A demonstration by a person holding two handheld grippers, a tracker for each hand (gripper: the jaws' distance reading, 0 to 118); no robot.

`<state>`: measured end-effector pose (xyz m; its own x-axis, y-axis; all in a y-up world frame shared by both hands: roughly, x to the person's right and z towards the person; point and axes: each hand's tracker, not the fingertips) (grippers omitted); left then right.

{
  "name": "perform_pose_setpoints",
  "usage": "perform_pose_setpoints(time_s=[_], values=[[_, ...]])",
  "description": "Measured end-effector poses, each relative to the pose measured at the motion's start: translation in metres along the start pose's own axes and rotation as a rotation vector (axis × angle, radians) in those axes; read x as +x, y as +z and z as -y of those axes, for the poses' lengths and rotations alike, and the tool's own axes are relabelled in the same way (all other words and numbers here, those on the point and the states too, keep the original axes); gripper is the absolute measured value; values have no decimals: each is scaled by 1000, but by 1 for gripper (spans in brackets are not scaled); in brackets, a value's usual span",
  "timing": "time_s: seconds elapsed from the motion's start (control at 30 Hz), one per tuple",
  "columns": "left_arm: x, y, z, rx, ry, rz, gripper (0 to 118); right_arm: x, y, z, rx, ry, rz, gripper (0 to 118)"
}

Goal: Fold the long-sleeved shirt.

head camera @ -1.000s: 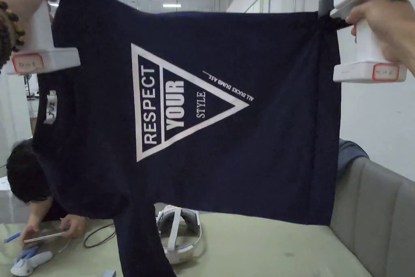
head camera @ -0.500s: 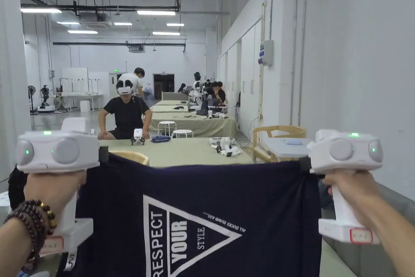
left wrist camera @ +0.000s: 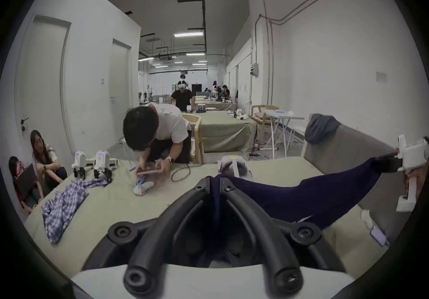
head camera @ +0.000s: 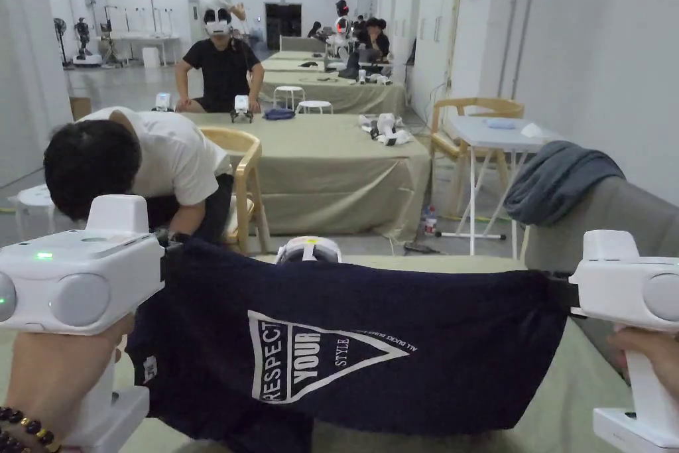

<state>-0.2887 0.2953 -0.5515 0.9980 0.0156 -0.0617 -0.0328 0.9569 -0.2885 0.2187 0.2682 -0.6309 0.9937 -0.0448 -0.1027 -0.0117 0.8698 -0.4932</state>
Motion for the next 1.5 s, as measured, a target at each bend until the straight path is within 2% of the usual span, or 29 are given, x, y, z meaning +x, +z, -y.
perform_pose_setpoints(time_s=[0.17,0.27,0.43,0.53,0.6,0.7,0.83,0.87,0.93,0.97,1.0,1.03,1.07,1.1,1.13,1.17,1.2,1.23,1.3,1.37,1.4,1.43,1.47,1.5], values=[[-11,82,102,-140,34,44,10,2,57,107,-160,31,-29,9],[-13,123,172,-268,5,17,10,-3,80,175,-286,82,-39,9],[-23,175,262,-532,114,27,10,-11,115,275,-554,156,-67,9],[-26,201,286,-643,113,-2,10,-7,139,309,-664,157,-77,9],[-28,216,292,-677,117,17,10,-1,150,322,-735,124,-103,9],[-26,220,299,-766,97,33,10,-1,152,335,-796,202,-62,9],[-26,207,313,-776,102,35,11,-3,136,344,-808,208,-57,9],[-28,204,312,-771,112,39,23,-5,136,342,-800,211,-55,16],[-29,203,305,-716,99,49,95,-7,136,332,-737,269,-16,90],[-30,200,296,-687,81,41,111,-14,139,322,-701,295,10,116],[-36,192,283,-641,70,51,104,-15,141,310,-650,289,0,117],[-28,196,270,-612,66,63,100,-17,139,295,-628,288,12,112],[-29,188,258,-602,65,61,101,-19,135,283,-604,251,16,109],[-29,176,242,-570,79,56,98,-20,133,270,-574,223,19,101],[-29,163,226,-526,94,58,88,-24,128,258,-535,186,3,82],[-22,158,205,-495,97,76,64,-28,122,247,-514,159,-20,53],[-18,141,189,-477,93,102,12,-34,113,239,-522,138,-44,7],[-10,118,175,-453,67,119,4,-40,101,233,-521,121,-61,4],[1,73,154,-393,6,134,3,-52,80,225,-507,129,-99,3],[19,9,132,-411,-35,179,3,-67,56,220,-508,156,-110,3],[27,-27,123,-419,-9,196,3,-73,44,218,-506,169,-111,3],[32,-65,114,-441,27,213,9,-80,31,218,-503,177,-111,3],[39,-103,111,-466,68,245,32,-86,20,218,-500,185,-113,3],[45,-136,111,-470,88,261,83,-91,11,219,-497,190,-116,3]])
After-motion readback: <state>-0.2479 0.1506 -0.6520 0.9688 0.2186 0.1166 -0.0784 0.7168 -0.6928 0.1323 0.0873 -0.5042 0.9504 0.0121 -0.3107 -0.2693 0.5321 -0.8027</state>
